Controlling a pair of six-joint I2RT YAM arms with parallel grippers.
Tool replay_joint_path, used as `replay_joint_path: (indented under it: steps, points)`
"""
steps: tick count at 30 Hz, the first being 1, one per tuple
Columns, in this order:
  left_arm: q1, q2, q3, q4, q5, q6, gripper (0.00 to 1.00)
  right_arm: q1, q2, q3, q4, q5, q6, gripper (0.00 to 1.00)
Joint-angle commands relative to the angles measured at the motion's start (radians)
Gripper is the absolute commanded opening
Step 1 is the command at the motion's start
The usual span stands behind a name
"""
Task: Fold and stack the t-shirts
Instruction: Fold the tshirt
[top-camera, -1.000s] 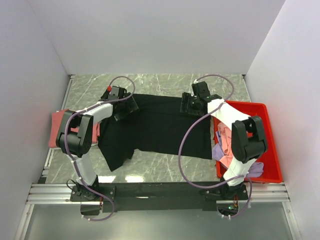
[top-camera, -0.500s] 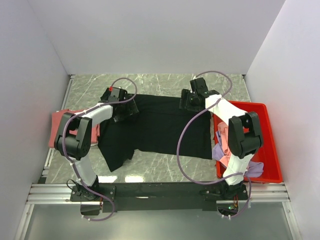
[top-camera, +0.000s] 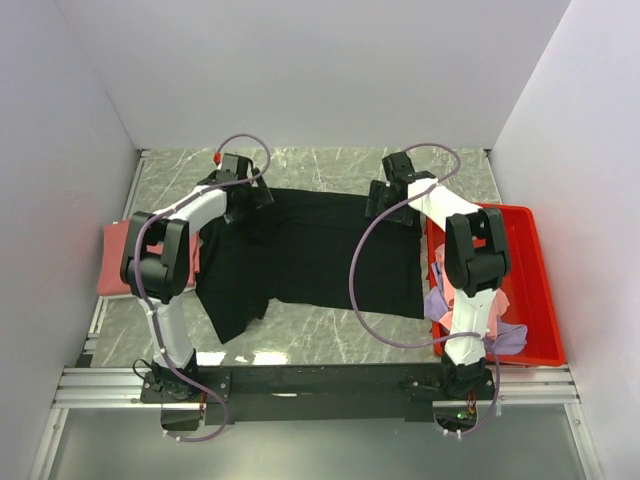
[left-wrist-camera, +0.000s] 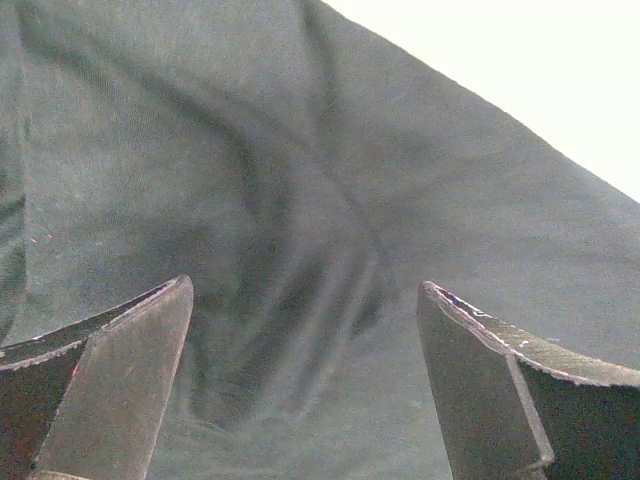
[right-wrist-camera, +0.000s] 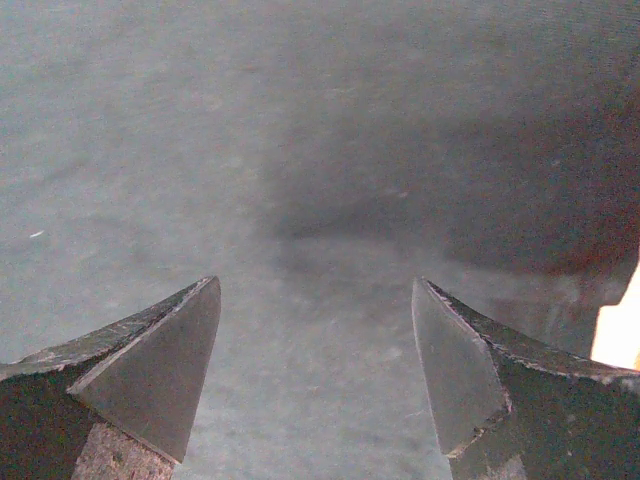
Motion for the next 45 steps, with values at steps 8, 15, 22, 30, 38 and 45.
replay_joint_path:
  steps: [8,15,22,30,38,45]
  points:
    - [0.006,0.086,0.071,-0.024,0.005,0.013,1.0,-0.038,0.13,0.124,-0.119,-0.005,-0.03,0.84]
    - [0.009,0.111,0.082,-0.005,0.025,0.013,0.99,-0.061,0.237,0.246,-0.222,0.061,-0.056,0.83]
    - [0.009,0.157,0.123,-0.019,0.031,0.016,1.0,-0.09,0.357,0.458,-0.339,0.05,-0.102,0.83]
    - [0.008,0.209,0.185,-0.027,0.051,0.025,0.99,-0.139,0.458,0.659,-0.432,0.016,-0.122,0.84]
    - [0.009,0.25,0.264,-0.079,0.029,0.043,0.99,-0.161,0.509,0.777,-0.469,-0.008,-0.155,0.83]
    - [0.008,0.154,0.26,-0.076,0.017,0.051,1.0,-0.156,0.443,0.811,-0.437,-0.06,-0.22,0.84]
